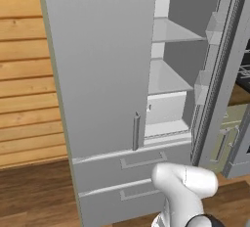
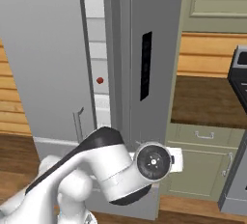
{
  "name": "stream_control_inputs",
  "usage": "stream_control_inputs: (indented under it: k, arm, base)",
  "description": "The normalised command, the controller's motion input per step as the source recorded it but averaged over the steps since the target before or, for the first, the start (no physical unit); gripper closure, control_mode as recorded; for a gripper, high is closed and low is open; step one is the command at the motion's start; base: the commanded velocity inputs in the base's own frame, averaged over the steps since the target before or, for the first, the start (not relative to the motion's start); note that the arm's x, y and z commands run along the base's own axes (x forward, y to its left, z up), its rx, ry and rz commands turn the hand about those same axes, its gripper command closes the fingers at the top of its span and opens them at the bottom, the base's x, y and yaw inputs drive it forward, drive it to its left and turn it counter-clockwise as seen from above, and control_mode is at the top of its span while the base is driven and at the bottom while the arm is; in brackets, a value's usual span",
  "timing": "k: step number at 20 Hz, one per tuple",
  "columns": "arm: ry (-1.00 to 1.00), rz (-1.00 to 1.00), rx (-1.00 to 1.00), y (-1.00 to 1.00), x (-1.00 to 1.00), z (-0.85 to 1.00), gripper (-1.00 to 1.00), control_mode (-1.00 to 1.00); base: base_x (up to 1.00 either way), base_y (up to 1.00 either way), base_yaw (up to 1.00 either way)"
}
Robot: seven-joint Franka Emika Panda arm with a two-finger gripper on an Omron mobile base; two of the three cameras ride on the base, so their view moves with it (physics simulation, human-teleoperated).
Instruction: Take the strawberry from the fridge and place it on top of the pancake, located on the dining counter.
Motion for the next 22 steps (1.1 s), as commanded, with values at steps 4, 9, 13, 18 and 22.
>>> stream_control_inputs:
  k: [4, 9, 13, 18, 22]
  arm:
    - [0.19, -0.03, -0.34, 0.61, -0.4, 1.0, -1.0, -1.0]
    - [0.31, -0.1, -0.25, 0.79, -0.45, 0.66, -1.0, -1.0]
    - [0.25, -0.16, -0.39, 1.0, 0.0, 0.95, -1.0, -1.0]
    - [0.16, -0.1, -0.58, 1.0, 0.11, 0.97, -1.0, -1.0]
    - [0.23, -0.13, -0.45, 0.78, 0.42, 0.43, -1.0, -1.0]
  base:
    - [0.0, 0.0, 0.0]
    - [0.0, 0.0, 0.0]
    - [0.0, 0.0, 0.0]
    - [0.0, 0.0, 0.0]
    - [0.0, 0.0, 0.0]
